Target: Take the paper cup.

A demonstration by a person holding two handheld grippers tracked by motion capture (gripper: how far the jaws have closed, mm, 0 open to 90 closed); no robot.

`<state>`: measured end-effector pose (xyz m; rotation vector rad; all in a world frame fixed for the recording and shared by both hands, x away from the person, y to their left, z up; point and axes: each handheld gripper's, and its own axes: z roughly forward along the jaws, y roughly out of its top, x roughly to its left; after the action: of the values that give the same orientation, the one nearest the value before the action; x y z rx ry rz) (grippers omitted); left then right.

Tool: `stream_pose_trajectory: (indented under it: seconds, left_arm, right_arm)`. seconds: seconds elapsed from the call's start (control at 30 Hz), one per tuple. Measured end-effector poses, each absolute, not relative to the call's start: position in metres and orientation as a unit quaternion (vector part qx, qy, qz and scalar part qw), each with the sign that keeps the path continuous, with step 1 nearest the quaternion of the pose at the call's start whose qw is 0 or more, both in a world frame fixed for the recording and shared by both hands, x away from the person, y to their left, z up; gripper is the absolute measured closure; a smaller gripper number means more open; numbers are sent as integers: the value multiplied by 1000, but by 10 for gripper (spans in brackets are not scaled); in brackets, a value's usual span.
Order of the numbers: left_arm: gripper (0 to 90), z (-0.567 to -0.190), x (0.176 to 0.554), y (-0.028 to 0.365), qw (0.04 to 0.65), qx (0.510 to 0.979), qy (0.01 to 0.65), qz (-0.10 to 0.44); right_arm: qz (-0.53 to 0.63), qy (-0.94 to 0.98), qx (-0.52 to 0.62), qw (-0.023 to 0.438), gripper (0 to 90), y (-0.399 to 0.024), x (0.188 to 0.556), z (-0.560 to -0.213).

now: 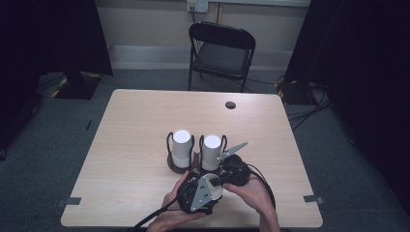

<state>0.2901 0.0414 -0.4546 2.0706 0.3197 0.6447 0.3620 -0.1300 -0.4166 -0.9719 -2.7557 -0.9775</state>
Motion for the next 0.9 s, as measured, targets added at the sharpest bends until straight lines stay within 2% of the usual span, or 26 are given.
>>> stream_pose_trajectory:
  seconds: [0.3,0.4,0.9]
  left_arm:
    - [235,-453,295,50,487,823,161,244]
    - [236,-453,296,53,494,818,174,237]
    - [234,-455,299,60,506,808,204,224]
  right_arm:
    - [-357,-875,-327,7,706,-136,357,-413]
    - [-370,-871,-323,-12,641,-137,354,-414]
    - [-431,-845,-311,-59,601,-143,344,-418]
